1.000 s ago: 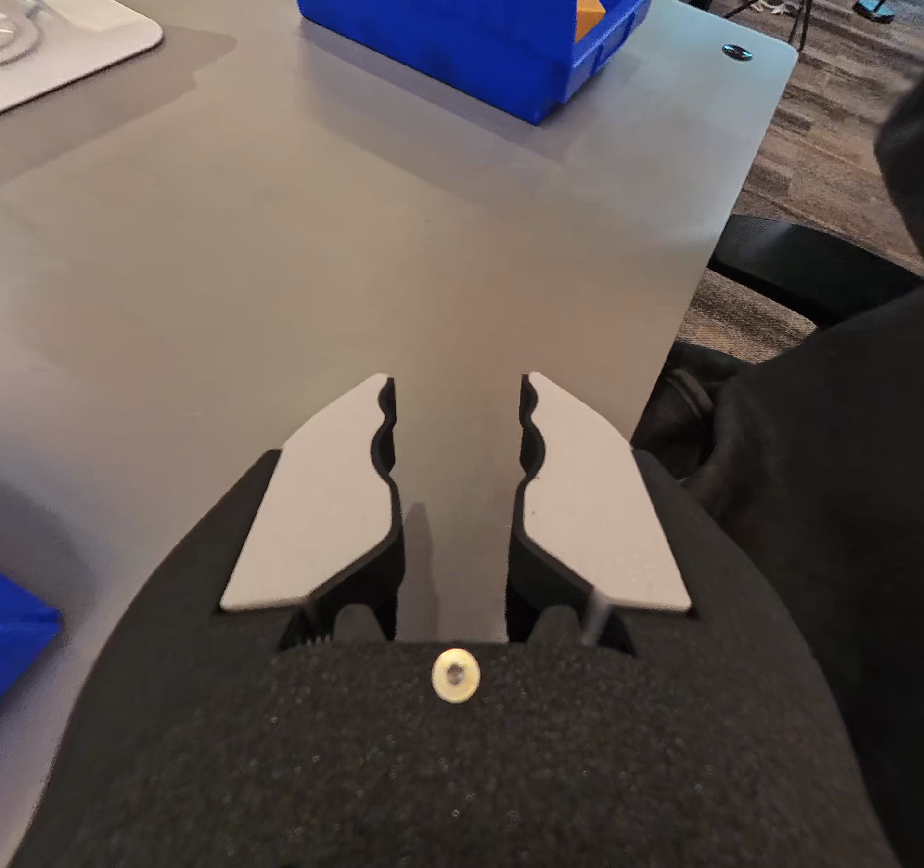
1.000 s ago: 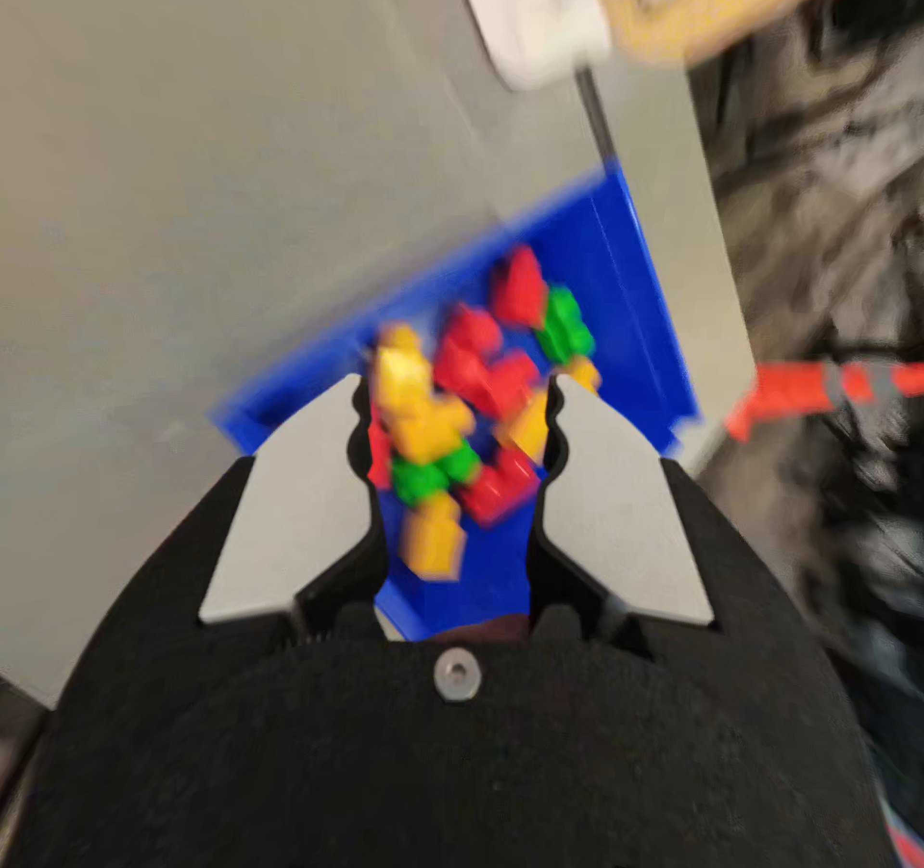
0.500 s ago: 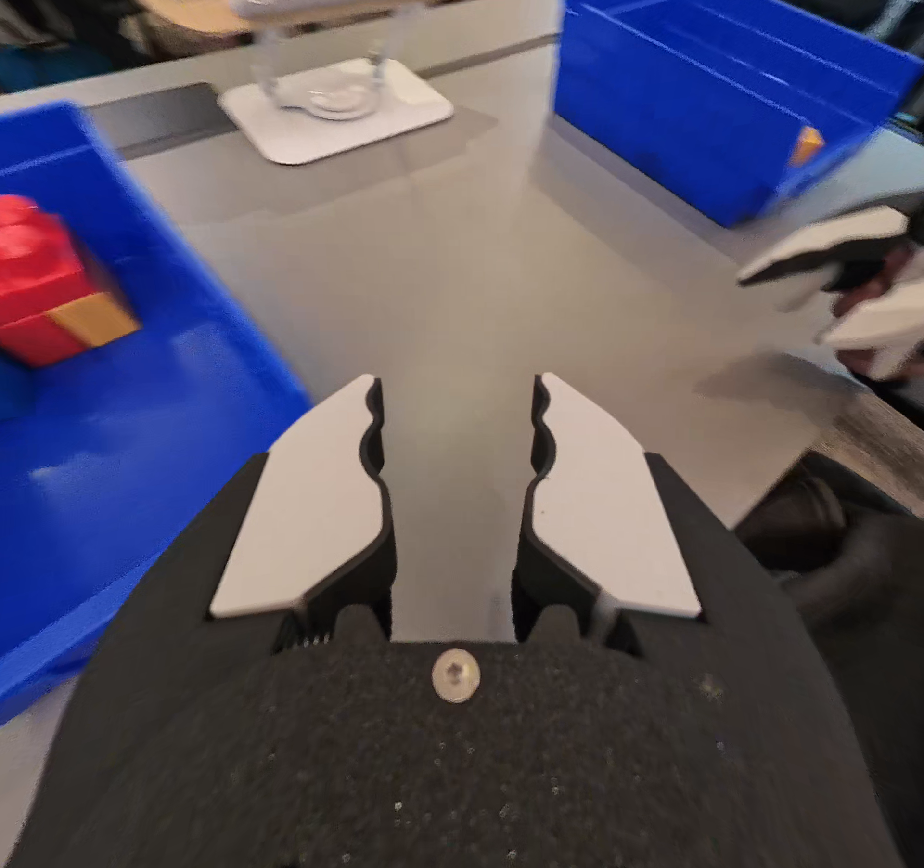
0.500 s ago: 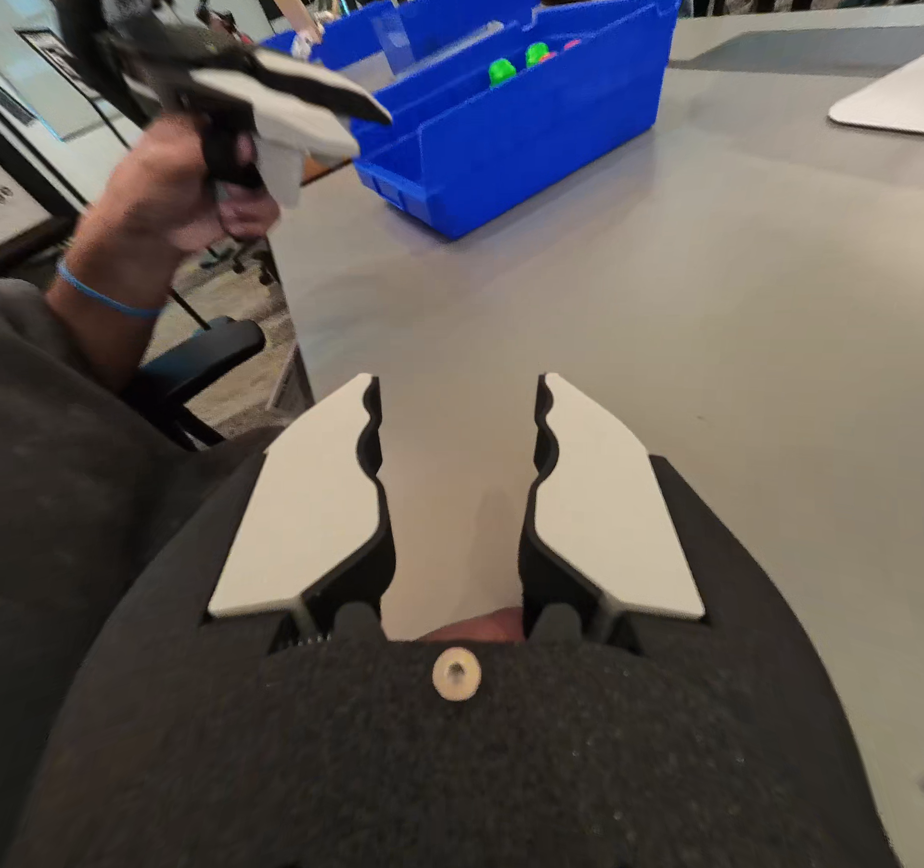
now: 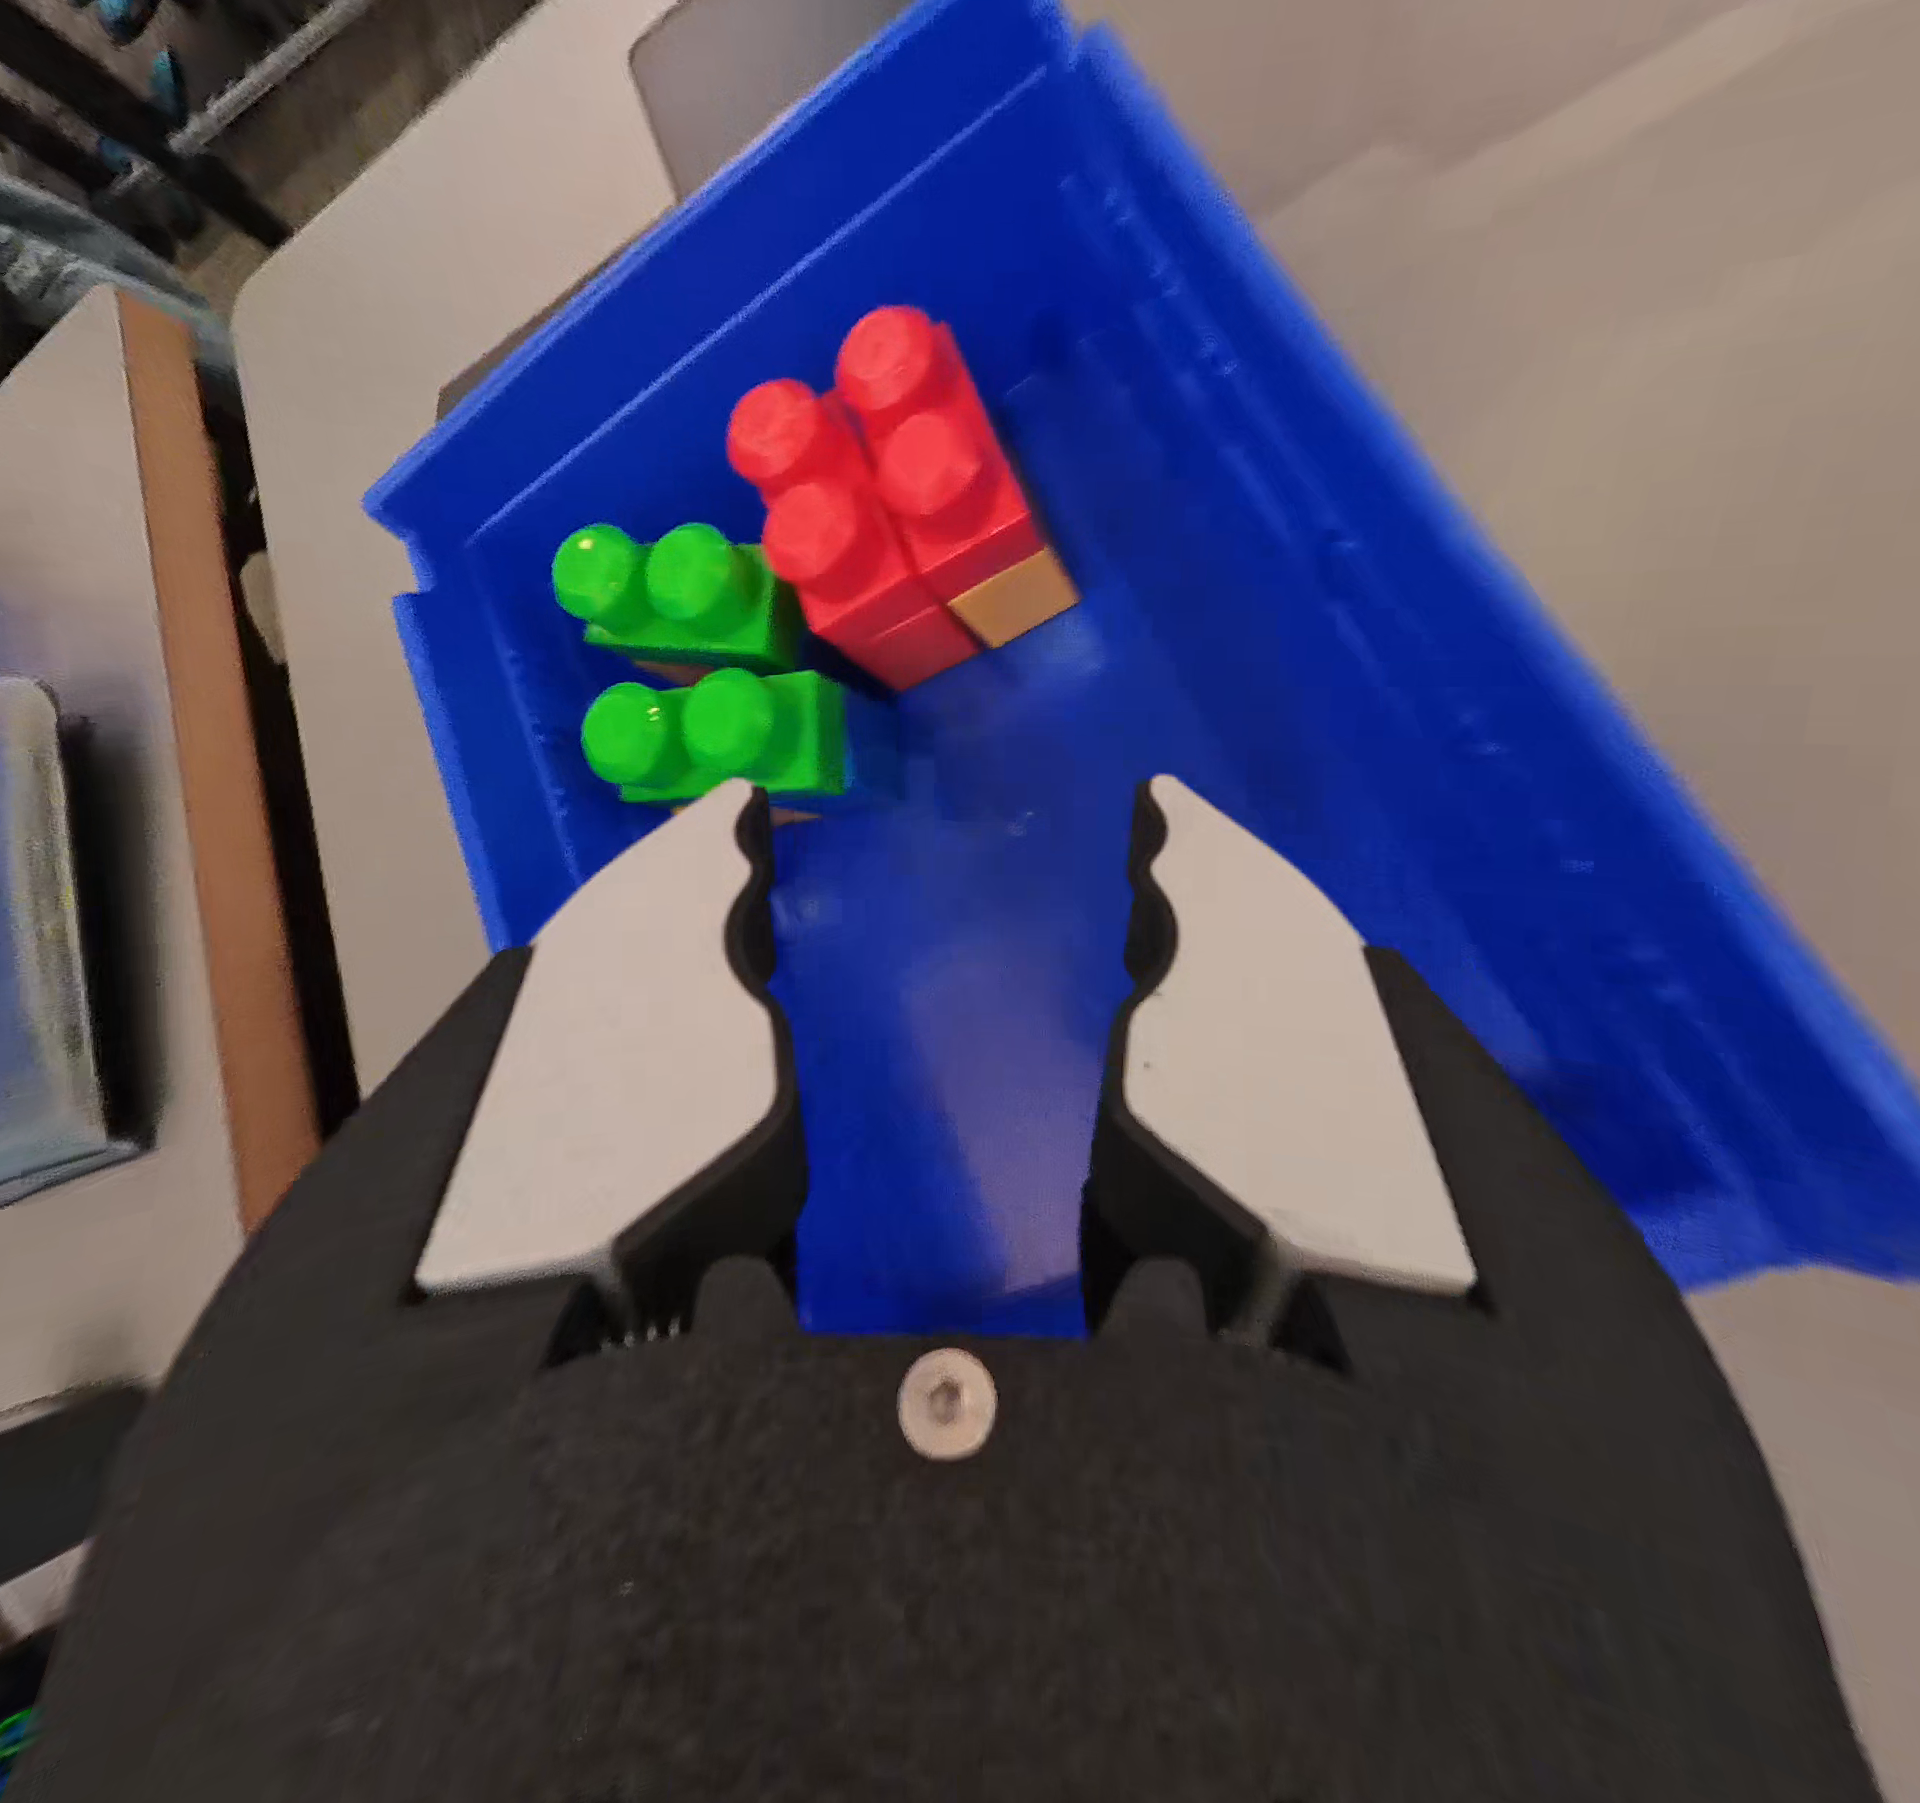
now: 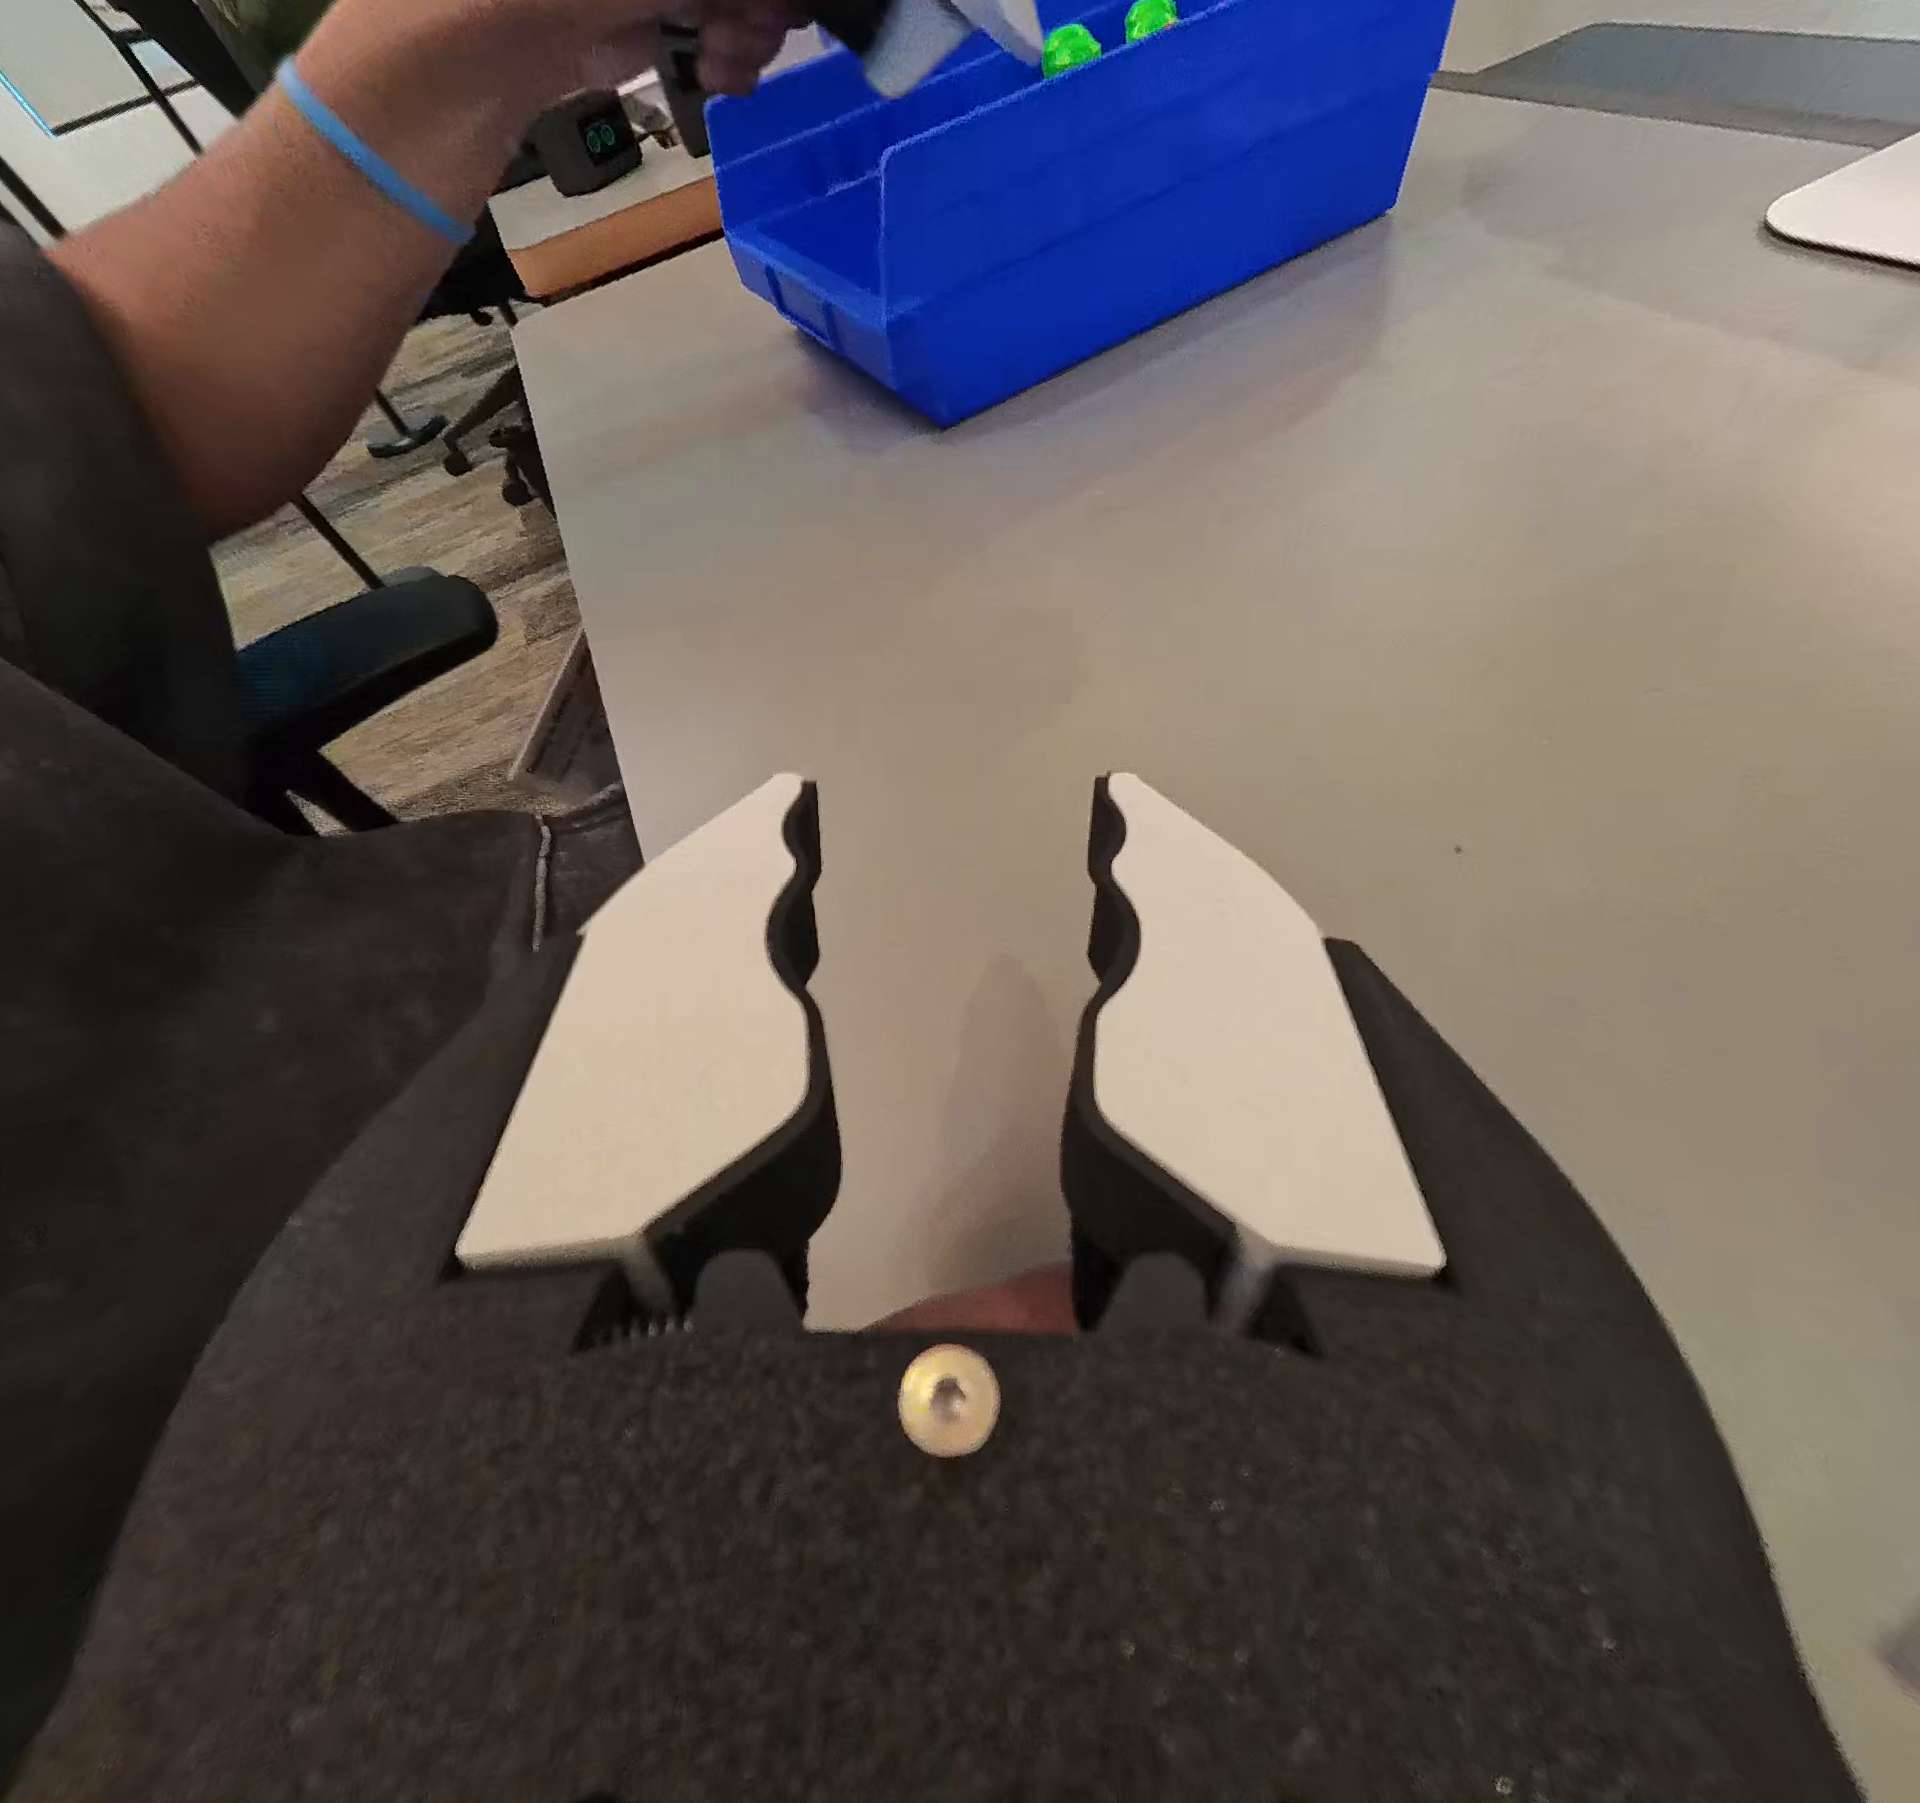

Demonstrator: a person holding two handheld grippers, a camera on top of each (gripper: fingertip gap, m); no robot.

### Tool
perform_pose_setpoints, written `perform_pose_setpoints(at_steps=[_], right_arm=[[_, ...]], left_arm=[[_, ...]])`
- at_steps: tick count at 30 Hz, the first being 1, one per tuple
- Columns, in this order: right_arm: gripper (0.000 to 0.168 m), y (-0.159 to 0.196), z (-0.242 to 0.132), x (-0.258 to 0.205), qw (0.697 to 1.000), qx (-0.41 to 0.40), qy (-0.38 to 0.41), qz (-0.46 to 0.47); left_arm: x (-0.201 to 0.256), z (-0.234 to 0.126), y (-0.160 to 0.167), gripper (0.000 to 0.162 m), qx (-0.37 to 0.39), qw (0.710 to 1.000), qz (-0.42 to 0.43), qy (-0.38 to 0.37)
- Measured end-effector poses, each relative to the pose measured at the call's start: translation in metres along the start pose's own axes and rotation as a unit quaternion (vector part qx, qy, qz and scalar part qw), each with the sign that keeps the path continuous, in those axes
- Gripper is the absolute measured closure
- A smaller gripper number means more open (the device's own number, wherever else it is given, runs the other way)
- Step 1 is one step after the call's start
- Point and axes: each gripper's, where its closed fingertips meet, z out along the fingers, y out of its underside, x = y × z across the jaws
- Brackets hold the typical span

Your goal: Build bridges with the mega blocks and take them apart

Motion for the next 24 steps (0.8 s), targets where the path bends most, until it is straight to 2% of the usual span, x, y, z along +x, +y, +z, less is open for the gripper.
perform_pose_setpoints(at_steps=[8, 13, 15, 18, 19, 24], right_arm=[[0.121, 0.006, 0.000, -0.005, 1.000, -0.017, 0.001, -0.026], [0.122, 0.007, 0.001, -0.005, 1.000, -0.018, -0.010, -0.013], [0.122, 0.007, 0.000, -0.004, 1.000, -0.017, -0.014, -0.003], [0.123, 0.006, 0.000, -0.003, 1.000, -0.014, -0.020, 0.008], [0.123, 0.006, 0.000, -0.003, 1.000, -0.014, -0.021, 0.011], [0.124, 0.007, 0.000, -0.002, 1.000, -0.018, -0.020, 0.014]], left_arm=[[-0.059, 0.053, 0.013, 0.092, -0.108, 0.994, 0.004, -0.029], [-0.069, 0.075, 0.024, 0.085, -0.166, 0.986, 0.019, -0.025], [-0.072, 0.081, 0.033, 0.074, -0.193, 0.980, 0.034, -0.038], [-0.075, 0.083, 0.038, 0.080, -0.203, 0.974, 0.065, -0.073], [-0.073, 0.082, 0.037, 0.088, -0.202, 0.974, 0.070, -0.075], [-0.057, 0.076, 0.033, 0.090, -0.184, 0.978, 0.076, -0.068]])
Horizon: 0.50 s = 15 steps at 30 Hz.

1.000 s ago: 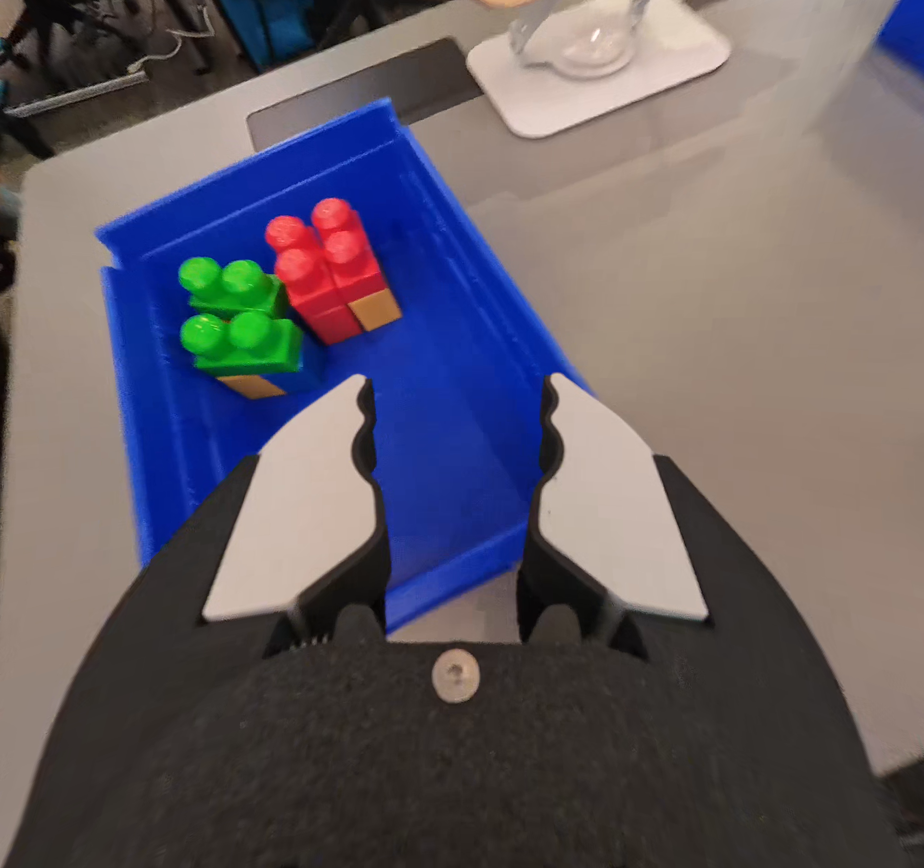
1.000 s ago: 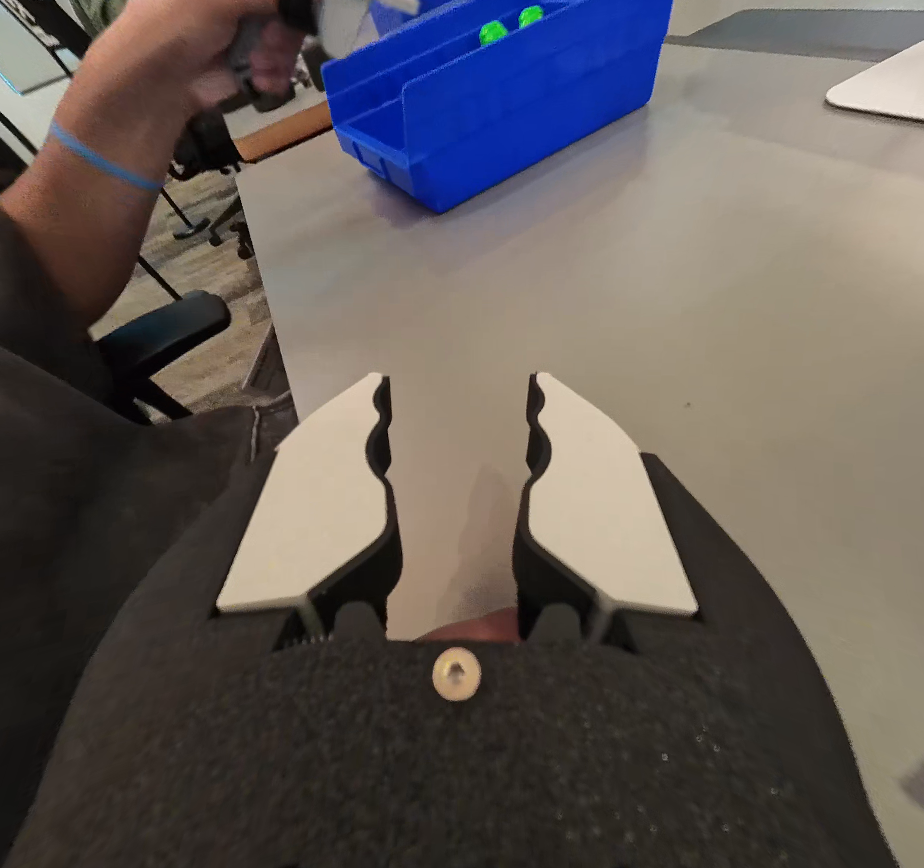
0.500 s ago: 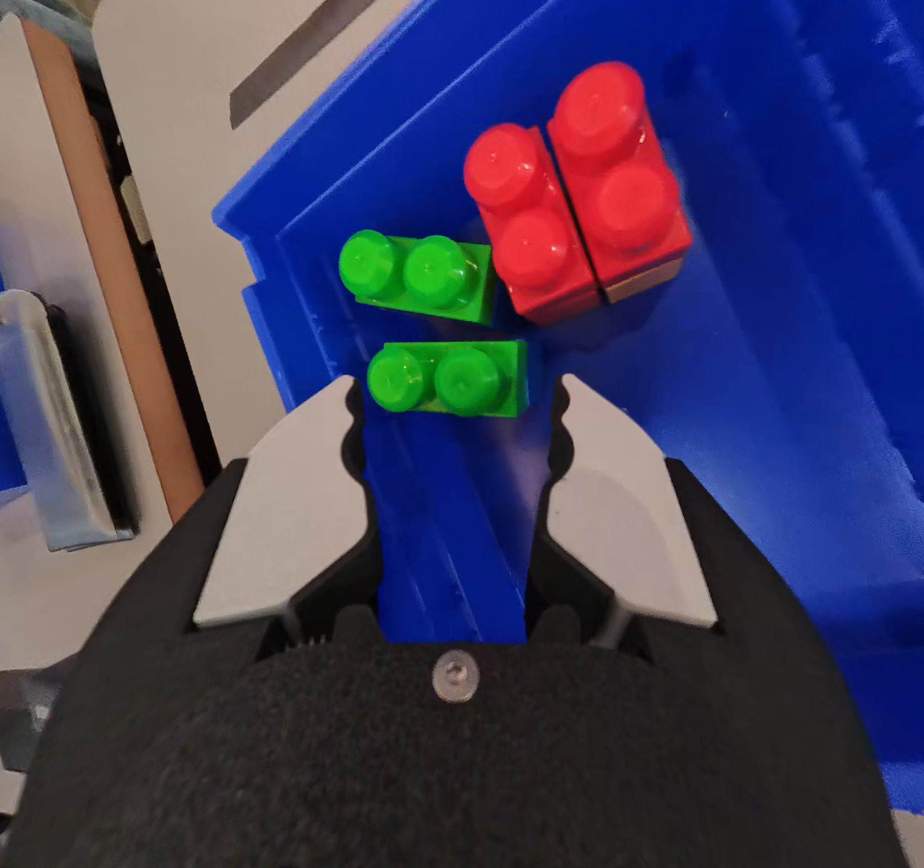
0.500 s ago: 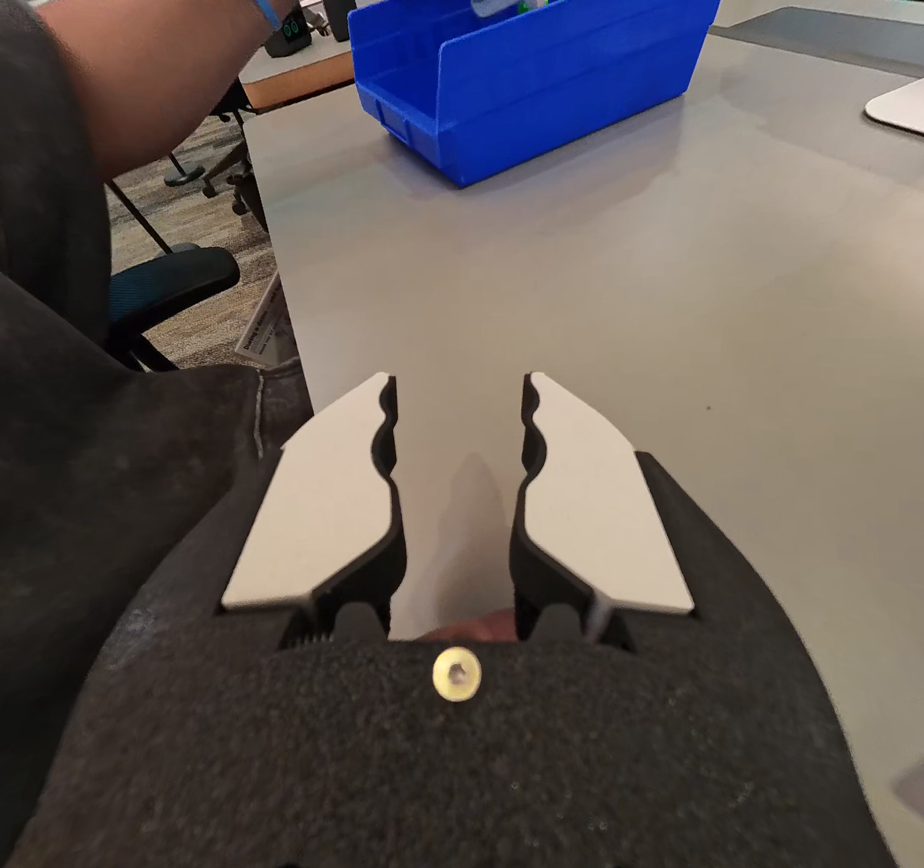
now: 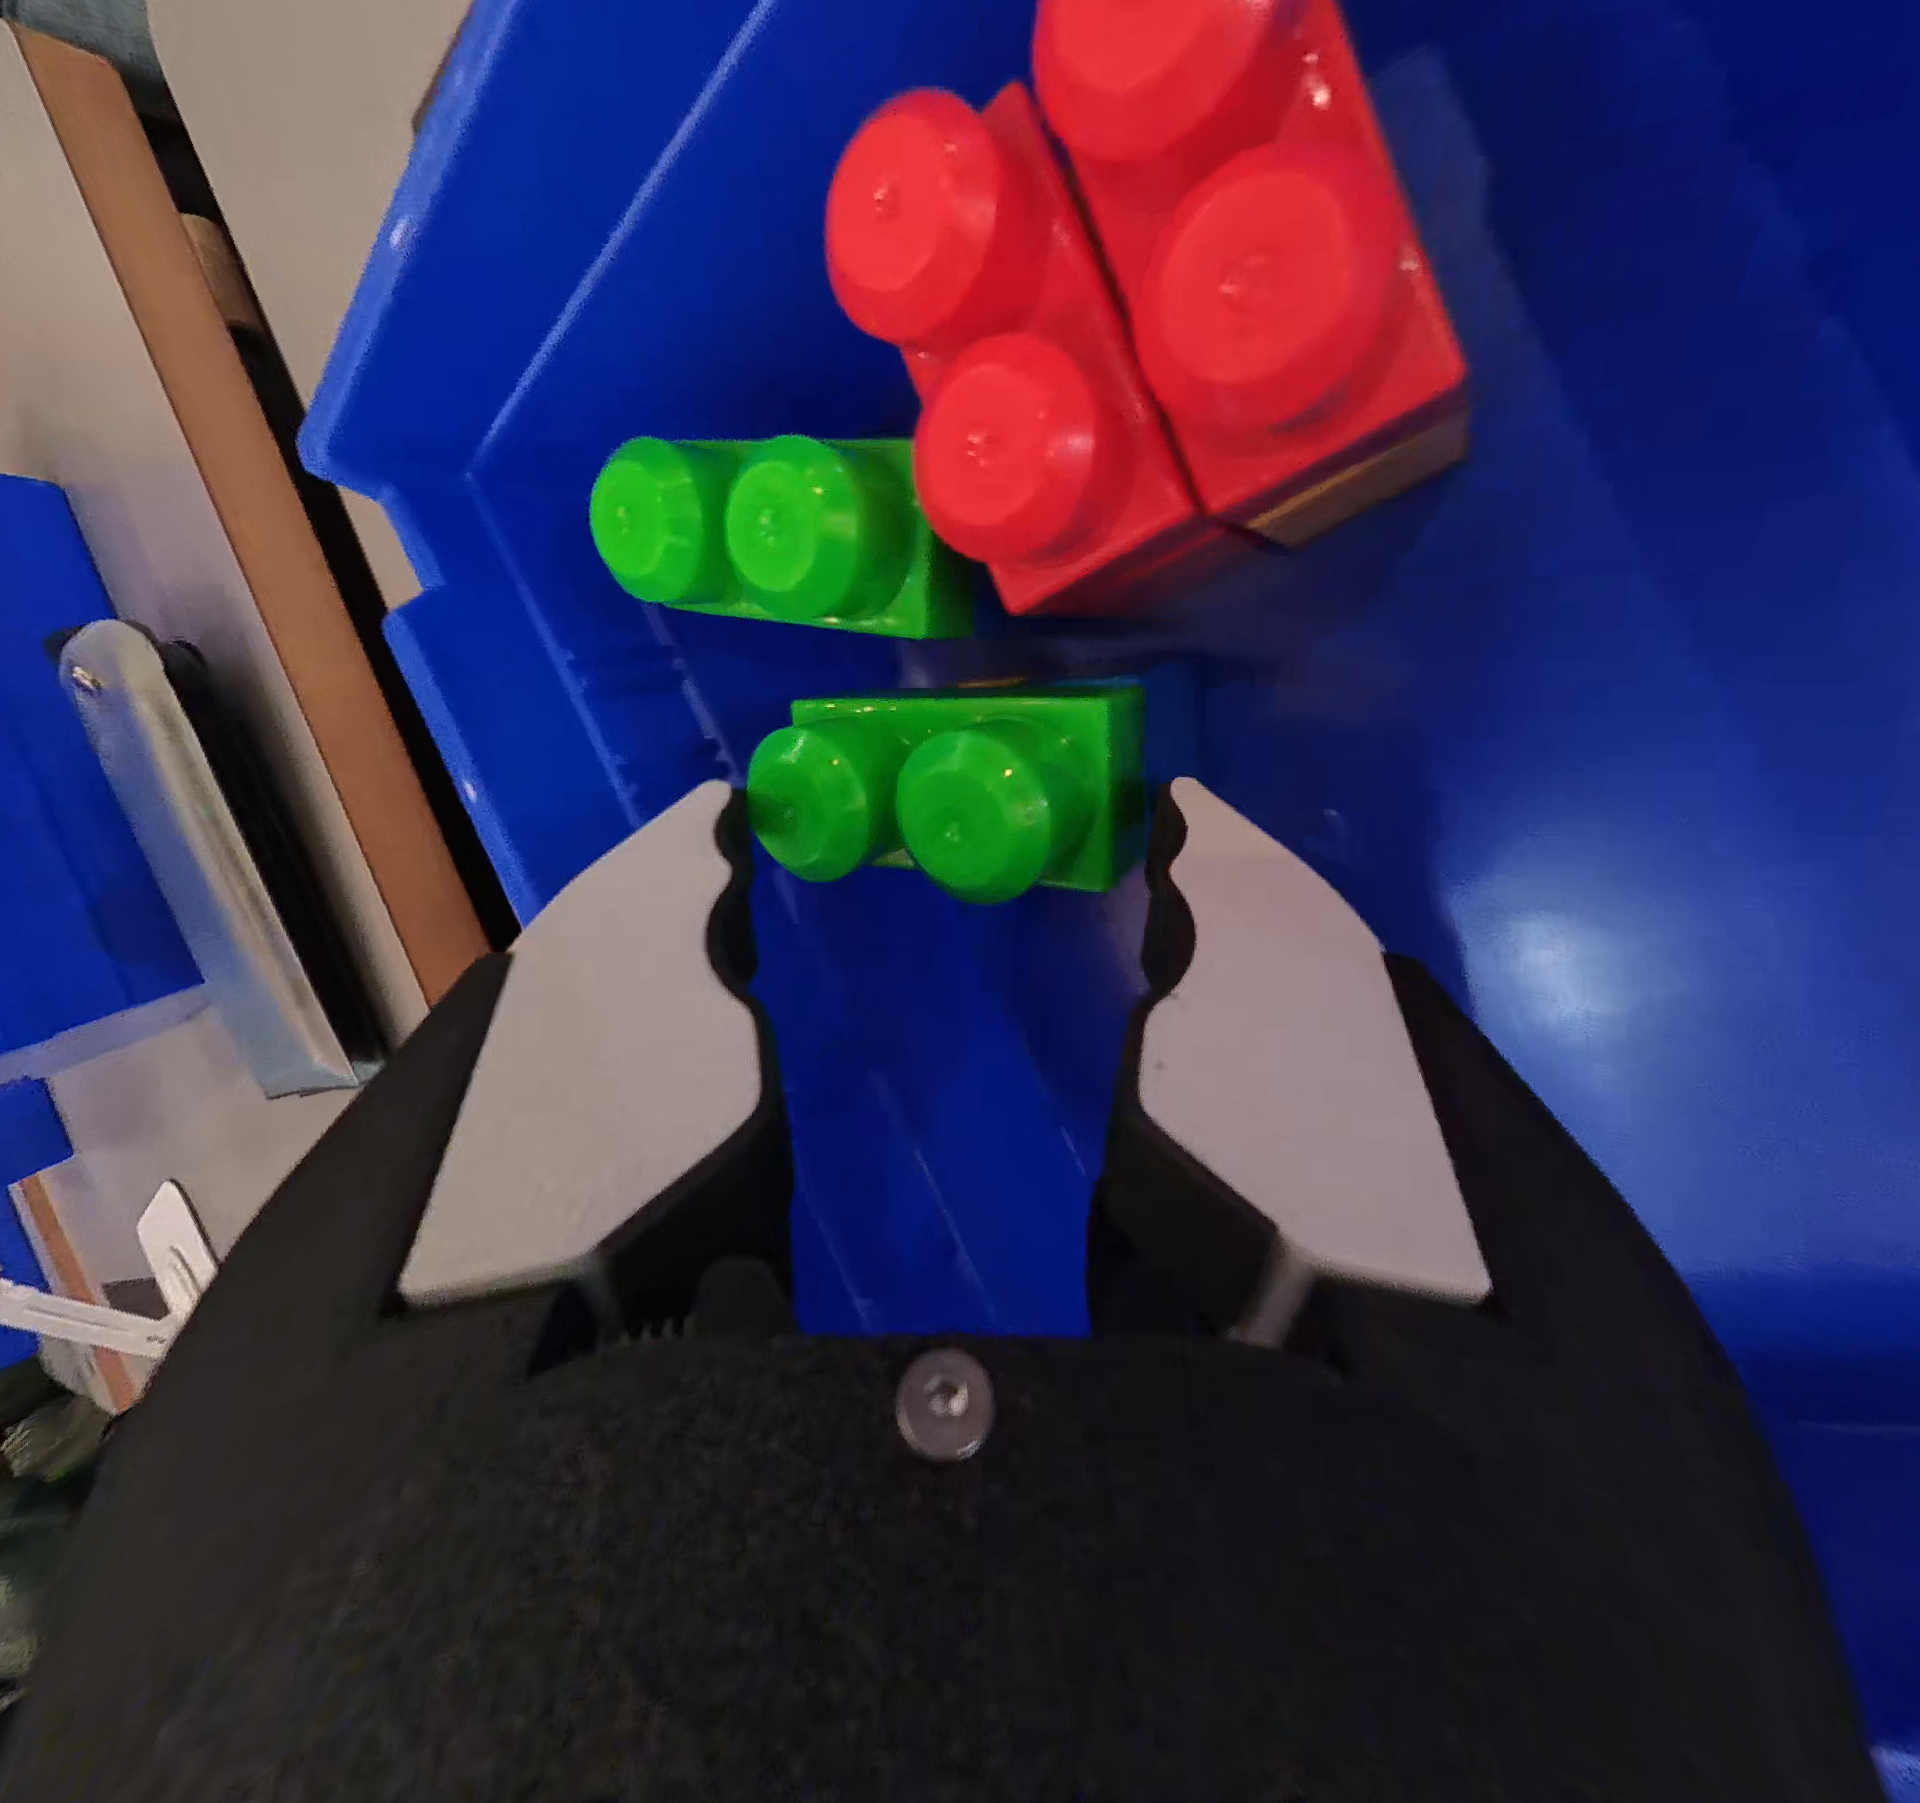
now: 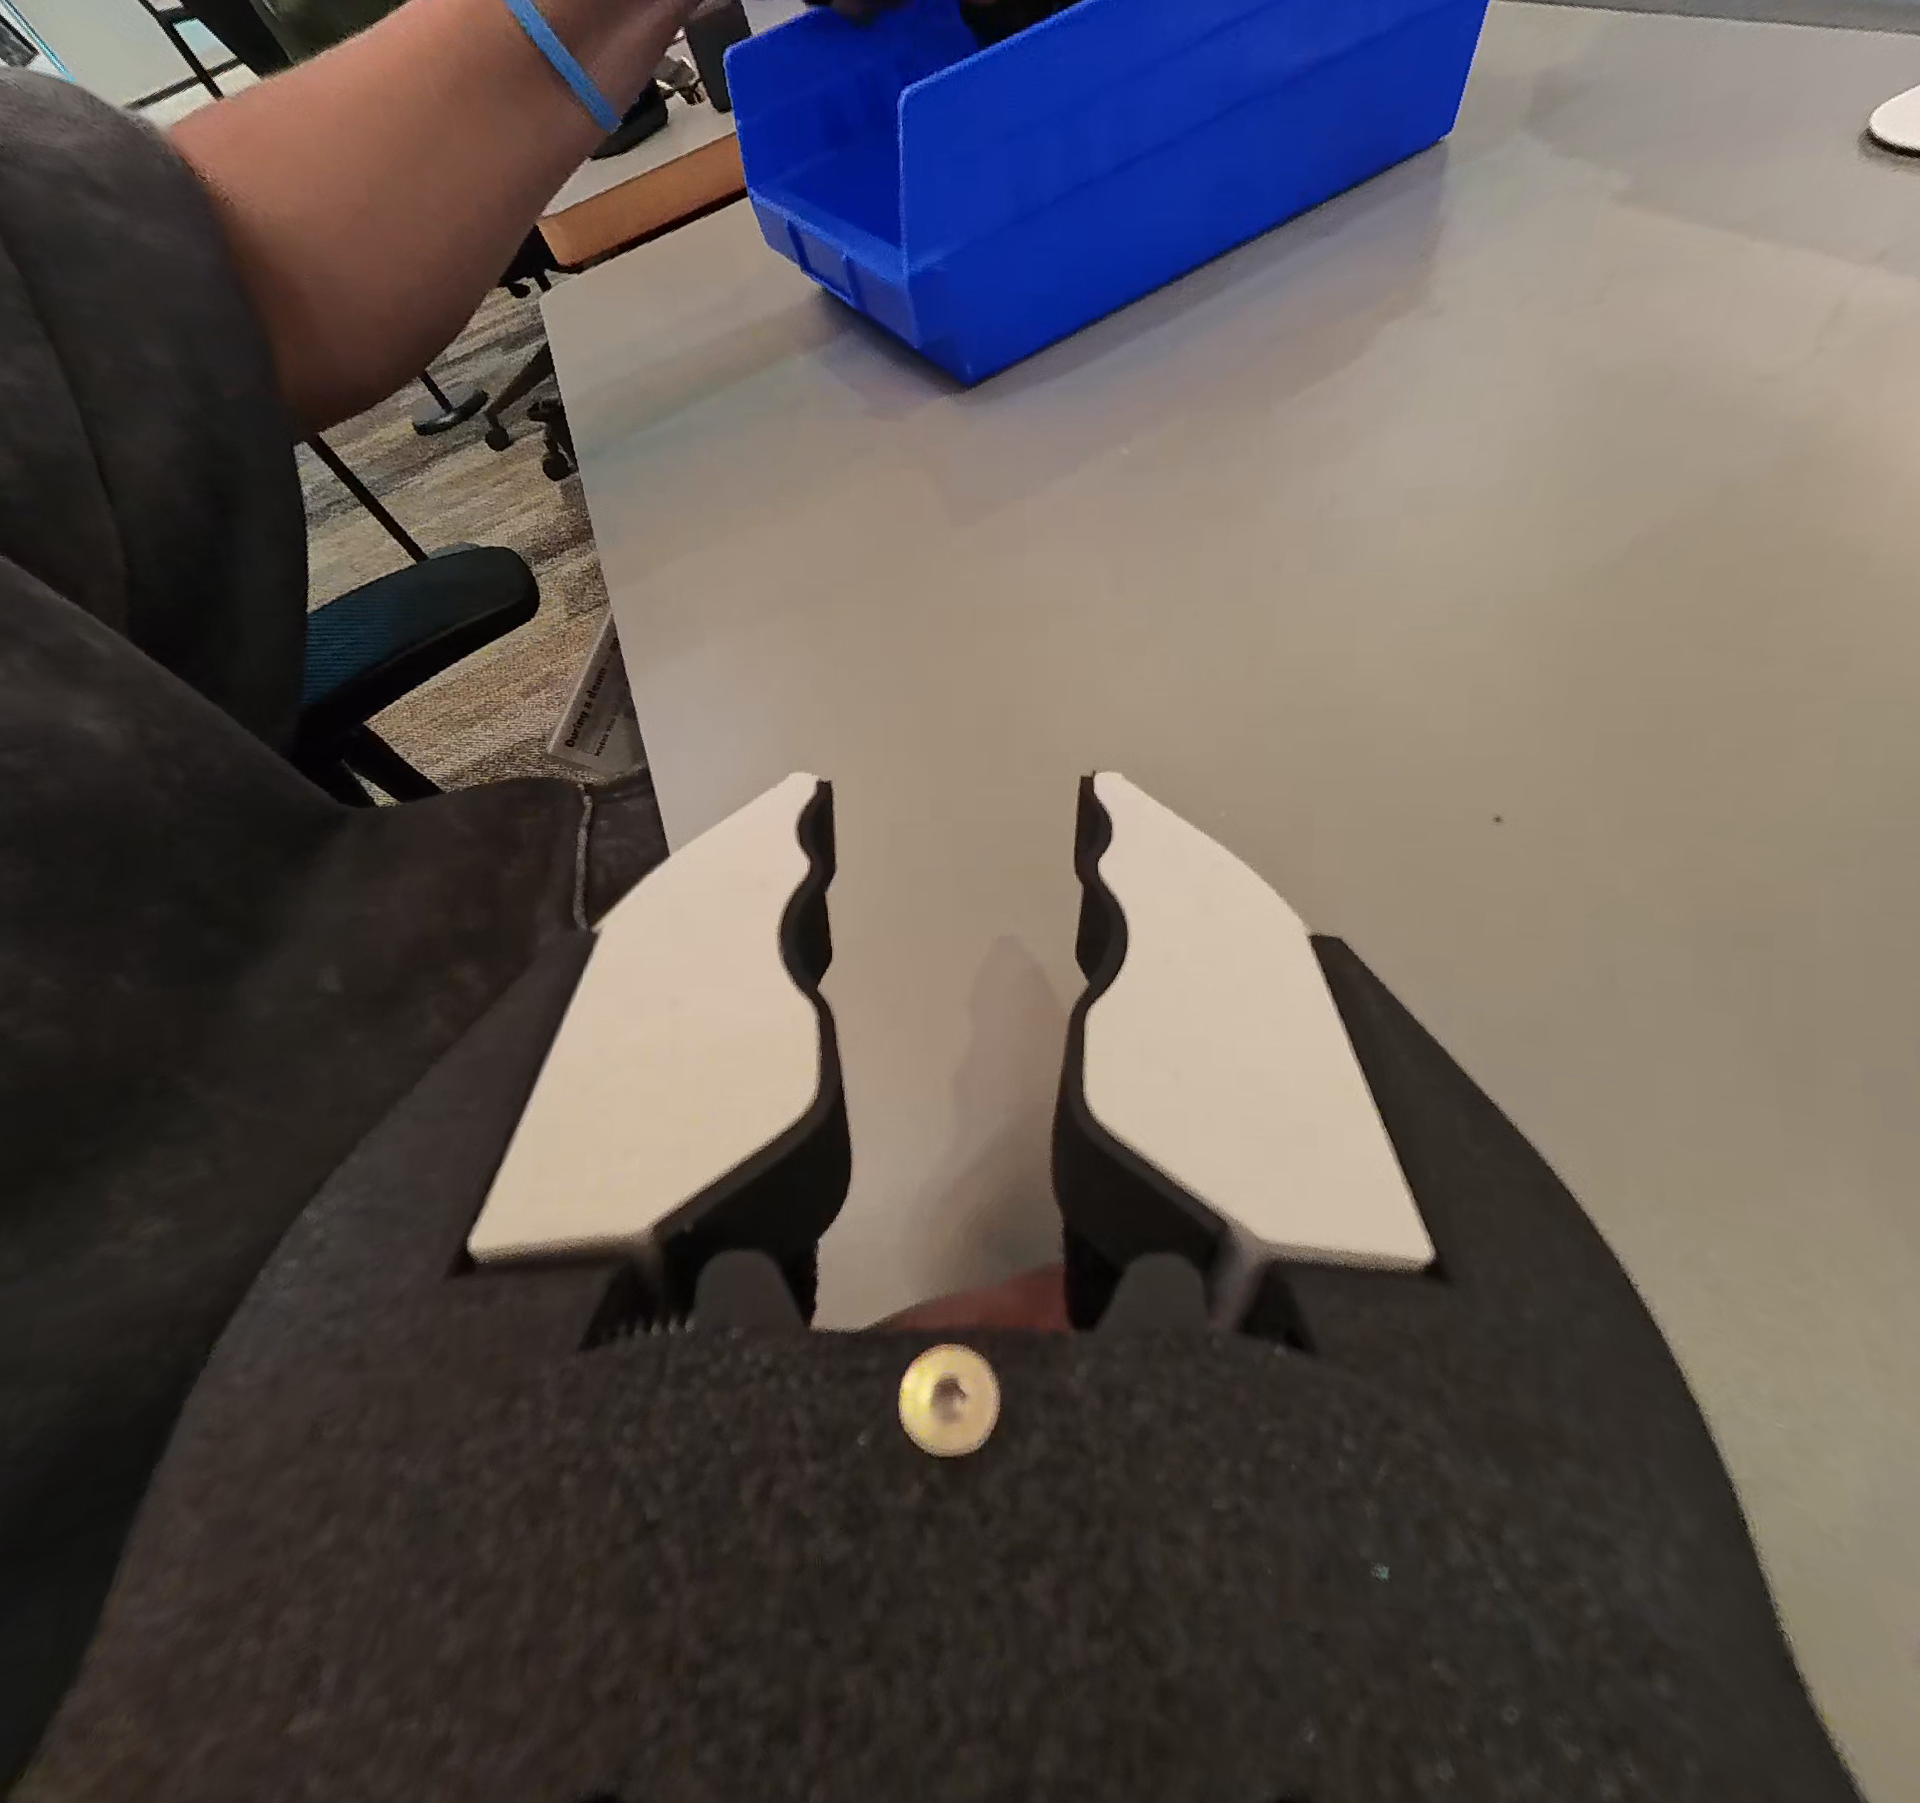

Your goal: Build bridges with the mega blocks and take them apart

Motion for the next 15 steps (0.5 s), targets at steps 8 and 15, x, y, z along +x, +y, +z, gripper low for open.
perform_pose_setpoints(at_steps=[8, 15], right_arm=[[0.124, 0.001, -0.001, 0.000, 1.000, -0.004, 0.004, -0.003], [0.124, -0.002, -0.003, 0.007, 1.000, 0.002, 0.022, -0.008]], left_arm=[[0.024, -0.040, -0.003, 0.090, 0.083, 0.996, -0.004, 0.019], [0.039, -0.159, -0.033, 0.093, 0.294, 0.951, -0.031, 0.089]])
